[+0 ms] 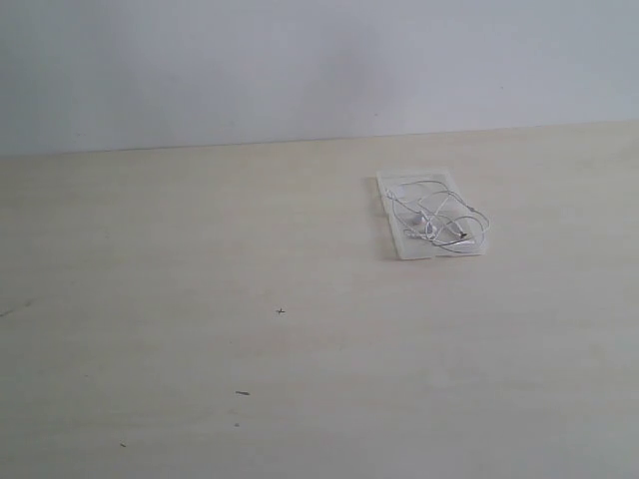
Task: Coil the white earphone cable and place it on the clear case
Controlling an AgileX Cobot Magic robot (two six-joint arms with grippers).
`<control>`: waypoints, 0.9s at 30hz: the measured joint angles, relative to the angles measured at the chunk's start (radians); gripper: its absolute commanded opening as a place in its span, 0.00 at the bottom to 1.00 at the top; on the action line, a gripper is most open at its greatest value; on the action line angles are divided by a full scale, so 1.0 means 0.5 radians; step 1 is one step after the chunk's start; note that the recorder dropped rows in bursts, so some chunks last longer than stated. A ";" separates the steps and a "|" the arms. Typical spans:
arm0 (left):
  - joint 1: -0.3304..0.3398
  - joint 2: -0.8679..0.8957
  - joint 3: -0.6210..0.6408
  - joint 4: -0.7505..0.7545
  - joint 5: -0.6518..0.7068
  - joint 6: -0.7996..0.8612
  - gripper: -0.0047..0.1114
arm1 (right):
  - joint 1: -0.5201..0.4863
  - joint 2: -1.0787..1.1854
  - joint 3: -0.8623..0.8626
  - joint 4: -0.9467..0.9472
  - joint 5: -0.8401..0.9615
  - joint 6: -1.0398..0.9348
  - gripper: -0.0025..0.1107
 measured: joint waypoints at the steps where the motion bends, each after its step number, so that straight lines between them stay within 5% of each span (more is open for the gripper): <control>1: 0.015 0.000 0.000 0.012 0.093 -0.009 0.04 | 0.000 0.000 0.000 0.000 0.000 0.000 0.02; 7: 0.057 0.000 0.008 0.036 0.354 -0.031 0.04 | 0.000 0.000 0.000 0.000 0.000 0.000 0.02; 27: 0.237 0.000 0.008 0.073 0.376 -0.352 0.04 | 0.000 0.000 0.000 0.000 0.000 0.000 0.02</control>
